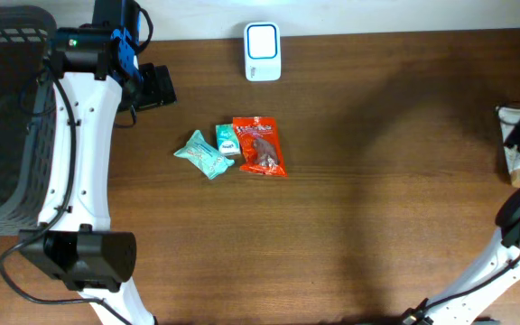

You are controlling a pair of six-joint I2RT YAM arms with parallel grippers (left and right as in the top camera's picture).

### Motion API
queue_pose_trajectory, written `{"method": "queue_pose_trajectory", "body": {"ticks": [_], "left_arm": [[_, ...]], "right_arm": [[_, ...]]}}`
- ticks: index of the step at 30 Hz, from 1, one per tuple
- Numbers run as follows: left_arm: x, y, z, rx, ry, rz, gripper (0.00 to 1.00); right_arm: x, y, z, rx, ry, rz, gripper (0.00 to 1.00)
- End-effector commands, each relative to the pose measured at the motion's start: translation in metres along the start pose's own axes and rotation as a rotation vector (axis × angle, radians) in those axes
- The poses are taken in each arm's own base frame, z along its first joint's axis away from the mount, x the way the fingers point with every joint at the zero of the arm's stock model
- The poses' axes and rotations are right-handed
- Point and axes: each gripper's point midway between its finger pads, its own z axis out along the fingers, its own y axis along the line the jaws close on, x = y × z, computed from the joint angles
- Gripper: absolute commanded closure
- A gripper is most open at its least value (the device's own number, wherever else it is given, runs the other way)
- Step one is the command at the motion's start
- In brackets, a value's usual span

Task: Scan the item barcode
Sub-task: 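Carry the tube right and set it beside the jar, then grasp the red Hacks bag with the right gripper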

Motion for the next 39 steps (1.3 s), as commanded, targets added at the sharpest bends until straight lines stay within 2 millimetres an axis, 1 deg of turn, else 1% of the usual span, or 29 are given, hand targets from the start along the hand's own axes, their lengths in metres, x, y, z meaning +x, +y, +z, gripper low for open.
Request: {"method": "queue_pose_trajectory", "body": {"ticks": [1,2,3,4,5,6,7,8,9,10,11,12,13,15,16,19,20,22,24,27,28,29,30,33,35,36,37,38,39], "left_arm": [[0.000,0.003,0.002,-0.010,0.002,-0.010,0.01],[0.000,0.003,0.002,-0.010,0.002,-0.010,0.01],[0.000,0.003,0.002,-0.010,0.002,-0.010,0.01],[0.000,0.003,0.002,-0.010,0.002,-0.010,0.01],[0.000,0.003,0.001,-0.010,0.002,-0.010,0.01],[0.000,0.003,0.002,-0.010,0.002,-0.010,0.01],[0.000,0.003,0.001,-0.010,0.002,-0.010,0.01],[0.000,0.003,0.002,-0.010,0.002,-0.010,0.01],[0.000,0.003,0.002,-0.010,0.002,-0.010,0.01],[0.000,0.003,0.001,-0.010,0.002,-0.010,0.01],[0.000,0.003,0.001,-0.010,0.002,-0.010,0.01],[0.000,0.003,0.002,-0.010,0.002,-0.010,0.01],[0.000,0.003,0.002,-0.010,0.002,-0.010,0.01],[0.000,0.003,0.002,-0.010,0.002,-0.010,0.01],[0.000,0.003,0.002,-0.010,0.002,-0.010,0.01],[0.000,0.003,0.002,-0.010,0.002,-0.010,0.01],[0.000,0.003,0.002,-0.010,0.002,-0.010,0.01],[0.000,0.003,0.001,-0.010,0.002,-0.010,0.01],[0.000,0.003,0.002,-0.010,0.002,-0.010,0.01],[0.000,0.003,0.002,-0.010,0.002,-0.010,0.01],[0.000,0.003,0.002,-0.010,0.002,-0.011,0.01],[0.000,0.003,0.001,-0.010,0.002,-0.010,0.01],[0.000,0.003,0.002,-0.010,0.002,-0.010,0.01],[0.000,0.004,0.002,-0.010,0.002,-0.011,0.01],[0.000,0.004,0.002,-0.010,0.002,-0.012,0.01],[0.000,0.004,0.002,-0.010,0.002,-0.011,0.01],[0.000,0.003,0.002,-0.010,0.002,-0.010,0.01],[0.000,0.003,0.001,-0.010,0.002,-0.010,0.01],[0.000,0.003,0.002,-0.010,0.002,-0.010,0.01]], "right_arm": [[-0.042,0.059,-0.083,-0.098,-0.184,-0.004,0.36],[-0.046,0.079,-0.100,-0.126,-0.211,-0.019,0.35],[-0.046,0.107,-0.116,-0.179,-0.232,-0.063,0.35],[-0.042,0.134,-0.126,-0.239,-0.234,-0.105,0.35],[-0.028,0.175,-0.135,-0.346,-0.212,-0.166,0.34],[-0.015,0.201,-0.142,-0.422,-0.183,-0.208,0.34],[0.008,0.234,-0.151,-0.516,-0.134,-0.264,0.34],[0.029,0.261,-0.160,-0.589,-0.086,-0.313,0.34],[0.051,0.283,-0.167,-0.638,-0.040,-0.360,0.30],[0.082,0.308,-0.174,-0.663,0.019,-0.423,0.14],[0.109,0.325,-0.176,-0.660,0.061,-0.494,0.02],[0.136,0.341,-0.177,-0.652,0.097,-0.566,0.01],[0.172,0.363,-0.177,-0.651,0.143,-0.644,0.00],[0.215,0.389,-0.172,-0.656,0.180,-0.737,0.00],[0.243,0.405,-0.166,-0.659,0.204,-0.786,0.00],[0.299,0.433,-0.149,-0.656,0.253,-0.850,0.00],[0.314,0.439,-0.146,-0.657,0.262,-0.859,0.00],[0.331,0.447,-0.143,-0.631,0.251,-0.879,0.00],[0.333,0.447,-0.140,-0.568,0.222,-0.852,0.00],[0.324,0.448,-0.133,-0.490,0.141,-0.838,0.00],[0.322,0.451,-0.134,-0.499,0.131,-0.837,0.04],[0.322,0.452,-0.134,-0.502,0.127,-0.836,0.16],[0.323,0.452,-0.133,-0.503,0.129,-0.838,0.22],[0.336,0.452,-0.122,-0.503,0.137,-0.853,0.29],[0.346,0.457,-0.117,-0.523,0.130,-0.868,0.32],[0.349,0.461,-0.118,-0.536,0.117,-0.875,0.45],[0.349,0.465,-0.121,-0.547,0.105,-0.878,0.80],[0.346,0.468,-0.127,-0.559,0.092,-0.876,0.96],[0.341,0.471,-0.133,-0.571,0.076,-0.871,0.96]]}}
